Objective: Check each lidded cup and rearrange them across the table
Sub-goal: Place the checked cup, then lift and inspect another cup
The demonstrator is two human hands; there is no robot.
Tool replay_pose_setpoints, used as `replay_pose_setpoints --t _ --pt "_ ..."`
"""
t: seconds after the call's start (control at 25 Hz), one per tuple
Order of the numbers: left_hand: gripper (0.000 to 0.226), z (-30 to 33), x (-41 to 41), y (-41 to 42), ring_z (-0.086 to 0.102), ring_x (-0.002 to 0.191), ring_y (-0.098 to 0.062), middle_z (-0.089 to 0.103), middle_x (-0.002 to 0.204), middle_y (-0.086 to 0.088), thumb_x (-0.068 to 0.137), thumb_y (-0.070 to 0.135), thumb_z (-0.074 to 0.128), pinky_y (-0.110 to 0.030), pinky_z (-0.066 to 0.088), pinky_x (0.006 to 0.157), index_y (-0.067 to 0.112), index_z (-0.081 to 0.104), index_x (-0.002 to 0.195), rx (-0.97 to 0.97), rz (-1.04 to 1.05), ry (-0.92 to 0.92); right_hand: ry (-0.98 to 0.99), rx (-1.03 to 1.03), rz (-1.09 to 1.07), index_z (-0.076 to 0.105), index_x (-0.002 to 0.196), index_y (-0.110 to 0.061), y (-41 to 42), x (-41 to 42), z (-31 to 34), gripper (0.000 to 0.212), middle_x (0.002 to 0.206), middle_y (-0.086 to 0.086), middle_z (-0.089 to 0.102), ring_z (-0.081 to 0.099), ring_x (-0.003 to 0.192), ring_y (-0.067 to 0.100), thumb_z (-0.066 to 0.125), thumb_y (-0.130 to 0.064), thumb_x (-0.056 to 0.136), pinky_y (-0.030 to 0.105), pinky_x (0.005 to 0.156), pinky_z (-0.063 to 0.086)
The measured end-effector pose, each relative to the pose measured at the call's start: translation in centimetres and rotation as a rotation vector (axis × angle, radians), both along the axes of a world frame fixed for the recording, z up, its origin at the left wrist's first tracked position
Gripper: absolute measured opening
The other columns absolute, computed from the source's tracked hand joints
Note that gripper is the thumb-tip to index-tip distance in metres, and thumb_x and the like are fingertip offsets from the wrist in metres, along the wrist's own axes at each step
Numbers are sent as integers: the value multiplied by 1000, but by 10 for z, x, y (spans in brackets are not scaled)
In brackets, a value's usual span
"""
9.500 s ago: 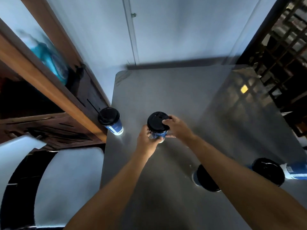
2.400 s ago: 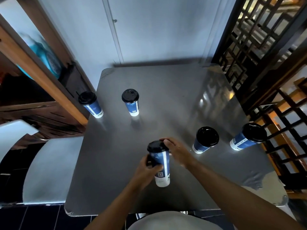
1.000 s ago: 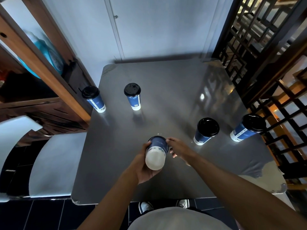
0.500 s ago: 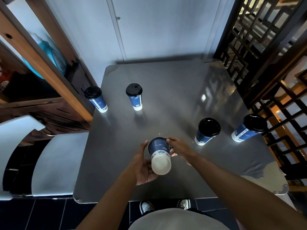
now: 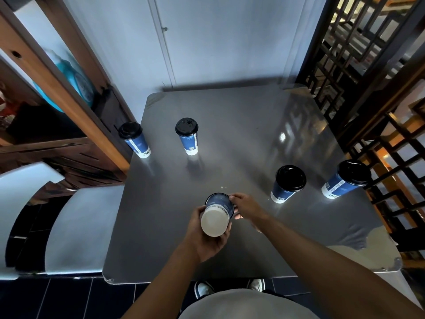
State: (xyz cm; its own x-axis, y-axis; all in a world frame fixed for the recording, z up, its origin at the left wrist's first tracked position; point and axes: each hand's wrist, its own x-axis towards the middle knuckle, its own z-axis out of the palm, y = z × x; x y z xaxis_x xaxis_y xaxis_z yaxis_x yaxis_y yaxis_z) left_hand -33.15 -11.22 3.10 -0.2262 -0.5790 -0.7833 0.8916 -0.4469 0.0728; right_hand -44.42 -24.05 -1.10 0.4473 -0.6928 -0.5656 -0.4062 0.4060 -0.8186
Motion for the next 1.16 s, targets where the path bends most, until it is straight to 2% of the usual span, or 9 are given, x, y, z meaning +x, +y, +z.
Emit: replay_pose_setpoints --t 0.24,0.36,0.44,0.52,0.6,0.76,0.92,1.04,1.16 --pt "58 1 2 -5 66 67 -30 68 84 -20 88 49 49 -28 57 53 -5 63 107 69 -130 -122 34 -73 20 70 107 -6 -7 -6 7 21 90 5 67 63 79 19 51 -14 100 32 66 54" --pt "70 -3 6 -6 67 70 -30 70 85 -18 86 62 57 -32 59 60 -1 64 114 90 -220 -168 57 -153 106 73 107 -1 -7 -8 4 24 96 10 70 63 85 21 53 -13 99 34 77 54" --pt "72 -6 4 -6 70 70 -30 72 87 -17 84 63 66 -34 62 59 1 64 121 64 -250 -202 78 -196 143 74 105 1 -5 -6 1 28 99 14 73 65 86 22 52 -17 99 37 83 54" --pt "69 -7 -2 -5 71 71 -31 73 89 -18 84 58 70 -36 63 57 2 62 124 35 -198 -199 71 -208 122 73 100 4 -2 -5 -2 31 96 17 72 62 84 22 52 -19 100 35 80 51" --pt "72 -6 -7 -4 71 73 -34 73 92 -21 81 55 72 -37 64 56 1 61 126 26 -75 -120 26 -169 65 69 87 6 0 -5 -4 32 82 16 65 55 77 21 52 -18 100 33 73 45" --pt "74 -8 -14 -2 71 74 -33 71 98 -22 78 54 72 -35 63 57 -1 59 125 2 51 9 -22 -55 -7 67 79 -8 3 -7 -3 29 72 8 60 54 67 18 52 -22 99 29 64 45" --pt "75 -12 -13 -2 71 73 -31 67 96 -17 77 60 70 -35 60 62 1 62 123 32 -76 -12 7 -81 15 65 82 -7 -3 -6 -6 28 78 13 57 50 72 21 51 -23 100 30 64 41" --pt "75 -11 -4 -5 69 76 -32 70 92 -20 78 60 66 -35 58 65 -5 65 115 76 -179 -100 49 -135 40 65 78 -7 -8 -8 -7 28 76 12 56 47 70 17 53 -21 99 29 61 38" --pt "78 -6 -1 -8 70 70 -34 71 87 -22 79 68 69 -37 61 61 -5 69 106 106 -209 -119 73 -187 86 66 77 3 -7 -8 -10 34 75 13 59 48 69 17 55 -22 98 30 66 39"
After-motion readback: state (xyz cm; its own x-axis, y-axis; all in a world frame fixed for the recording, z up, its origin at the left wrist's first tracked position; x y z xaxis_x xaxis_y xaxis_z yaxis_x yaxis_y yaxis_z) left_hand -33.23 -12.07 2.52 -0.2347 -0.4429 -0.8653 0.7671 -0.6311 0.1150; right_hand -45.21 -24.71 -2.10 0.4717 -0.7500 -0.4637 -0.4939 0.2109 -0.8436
